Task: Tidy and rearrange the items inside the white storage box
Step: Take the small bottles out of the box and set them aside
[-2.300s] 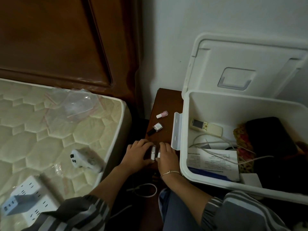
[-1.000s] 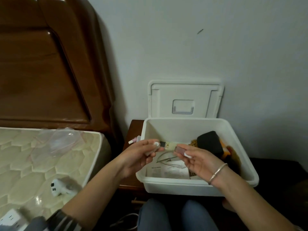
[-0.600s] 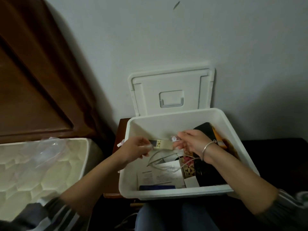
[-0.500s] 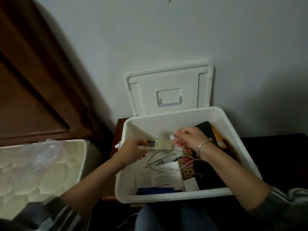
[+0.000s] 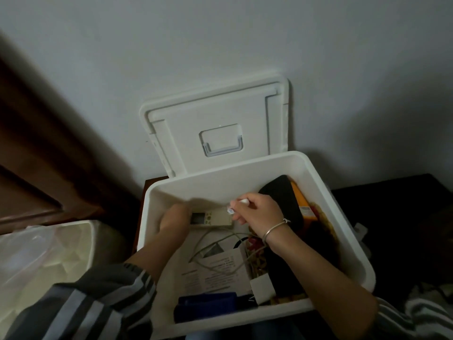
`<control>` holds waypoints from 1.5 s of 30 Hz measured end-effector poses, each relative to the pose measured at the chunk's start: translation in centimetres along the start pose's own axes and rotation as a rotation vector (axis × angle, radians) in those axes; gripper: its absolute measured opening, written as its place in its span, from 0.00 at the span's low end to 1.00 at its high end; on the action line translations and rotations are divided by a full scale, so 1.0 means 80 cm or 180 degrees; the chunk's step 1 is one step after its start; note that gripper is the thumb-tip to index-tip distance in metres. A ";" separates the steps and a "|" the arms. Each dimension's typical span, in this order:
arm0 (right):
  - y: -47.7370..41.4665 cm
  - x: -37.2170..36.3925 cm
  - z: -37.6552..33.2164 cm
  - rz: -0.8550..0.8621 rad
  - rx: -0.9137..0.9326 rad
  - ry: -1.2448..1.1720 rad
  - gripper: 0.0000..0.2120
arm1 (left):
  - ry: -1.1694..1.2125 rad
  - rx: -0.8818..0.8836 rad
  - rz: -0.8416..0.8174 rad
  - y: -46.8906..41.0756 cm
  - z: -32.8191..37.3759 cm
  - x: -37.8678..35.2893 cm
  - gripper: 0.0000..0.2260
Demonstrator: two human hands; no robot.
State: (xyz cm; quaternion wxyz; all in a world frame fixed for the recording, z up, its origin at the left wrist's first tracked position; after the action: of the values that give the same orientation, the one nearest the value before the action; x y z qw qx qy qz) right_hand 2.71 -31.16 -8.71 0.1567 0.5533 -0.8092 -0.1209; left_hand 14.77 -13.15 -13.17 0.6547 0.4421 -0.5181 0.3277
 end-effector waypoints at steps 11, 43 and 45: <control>0.001 -0.002 0.003 -0.0124 0.0064 0.0016 0.07 | -0.0192 -0.0136 -0.0130 -0.022 -0.012 -0.025 0.09; -0.027 -0.093 -0.011 -0.0273 0.0403 0.1616 0.05 | 0.2816 -0.0213 0.1534 0.129 -0.060 0.029 0.09; -0.045 -0.129 -0.013 -0.0336 0.0509 0.2242 0.04 | 0.2839 -0.0156 0.1533 0.128 -0.061 0.029 0.09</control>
State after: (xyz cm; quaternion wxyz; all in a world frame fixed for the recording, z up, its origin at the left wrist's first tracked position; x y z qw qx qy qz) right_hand 9.71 -22.85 -10.36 0.3755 0.6124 -0.6828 0.1328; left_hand 8.17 -4.66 -8.84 0.7283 0.1116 -0.2829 0.6140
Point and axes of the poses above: each hand's wrist, its own y-axis away from the middle knuckle, its own x-axis out of the back of the hand, z = x × y, the point moved 2 cm from there along -y, towards the middle knuckle, and after that the axes turned 10 degrees about -x, right-handed, at the moved point
